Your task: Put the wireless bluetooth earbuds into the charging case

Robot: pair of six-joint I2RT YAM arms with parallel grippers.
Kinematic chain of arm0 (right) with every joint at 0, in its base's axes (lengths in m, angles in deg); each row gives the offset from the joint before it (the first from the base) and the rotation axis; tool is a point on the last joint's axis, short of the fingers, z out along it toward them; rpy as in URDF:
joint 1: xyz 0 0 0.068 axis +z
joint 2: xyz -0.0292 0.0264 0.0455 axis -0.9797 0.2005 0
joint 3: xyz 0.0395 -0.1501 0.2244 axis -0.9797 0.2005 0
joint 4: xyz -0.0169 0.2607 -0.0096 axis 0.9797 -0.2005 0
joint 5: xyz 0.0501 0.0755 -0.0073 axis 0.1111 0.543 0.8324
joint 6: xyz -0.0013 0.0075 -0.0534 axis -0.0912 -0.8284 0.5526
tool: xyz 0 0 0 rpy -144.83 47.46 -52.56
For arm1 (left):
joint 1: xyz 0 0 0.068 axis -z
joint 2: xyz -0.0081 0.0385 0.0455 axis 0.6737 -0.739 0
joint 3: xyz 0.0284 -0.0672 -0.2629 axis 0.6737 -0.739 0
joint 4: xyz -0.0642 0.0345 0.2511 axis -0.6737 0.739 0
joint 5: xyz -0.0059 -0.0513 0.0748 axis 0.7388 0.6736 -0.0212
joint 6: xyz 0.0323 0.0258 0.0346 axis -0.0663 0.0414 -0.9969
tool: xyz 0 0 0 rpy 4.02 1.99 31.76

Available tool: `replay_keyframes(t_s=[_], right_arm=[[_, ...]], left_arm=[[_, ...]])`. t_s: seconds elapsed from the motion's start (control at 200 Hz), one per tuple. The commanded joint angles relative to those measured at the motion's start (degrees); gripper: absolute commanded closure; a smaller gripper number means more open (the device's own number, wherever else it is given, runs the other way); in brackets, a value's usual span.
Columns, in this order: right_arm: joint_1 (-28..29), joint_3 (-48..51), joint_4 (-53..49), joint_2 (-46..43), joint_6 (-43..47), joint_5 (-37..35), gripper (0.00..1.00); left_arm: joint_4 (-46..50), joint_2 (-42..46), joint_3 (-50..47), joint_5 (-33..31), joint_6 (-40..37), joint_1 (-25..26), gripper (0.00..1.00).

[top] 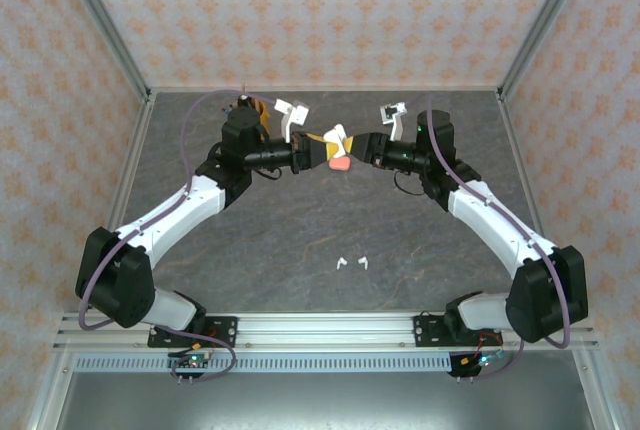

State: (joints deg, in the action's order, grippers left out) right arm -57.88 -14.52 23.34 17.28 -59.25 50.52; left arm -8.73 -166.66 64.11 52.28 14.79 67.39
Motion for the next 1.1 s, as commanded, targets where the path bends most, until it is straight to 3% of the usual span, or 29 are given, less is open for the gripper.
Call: replay_keyframes(t_s=[0.0,0.335,0.48,0.746,0.896,1.091], right_arm=[[-0.2,-1.4,2.8,0.5,-0.1,1.7,0.63],[-0.2,-2.0,3.0,1.0,-0.2,2.0,0.83],[-0.2,-2.3,2.2,1.1,0.1,0.9,0.9],[-0.2,-4.1,-1.8,1.3,1.7,-2.0,0.99],[-0.2,-6.7,-7.5,1.6,4.7,-5.0,1.0],[-0.2,-12.6,-15.8,4.4,11.3,-7.7,1.0]], left_arm=[[-1.2,-0.7,2.6,0.9,-0.8,0.5,0.87],[-1.6,-1.5,2.8,0.8,-0.5,1.0,0.87],[-0.9,-1.9,3.0,0.0,-0.5,1.1,0.82],[2.5,-2.4,3.8,-4.4,-1.7,0.9,0.52],[5.3,-1.6,4.7,-6.2,-2.8,-0.2,0.27],[17.9,0.6,10.3,-6.4,-9.4,-4.7,0.09]])
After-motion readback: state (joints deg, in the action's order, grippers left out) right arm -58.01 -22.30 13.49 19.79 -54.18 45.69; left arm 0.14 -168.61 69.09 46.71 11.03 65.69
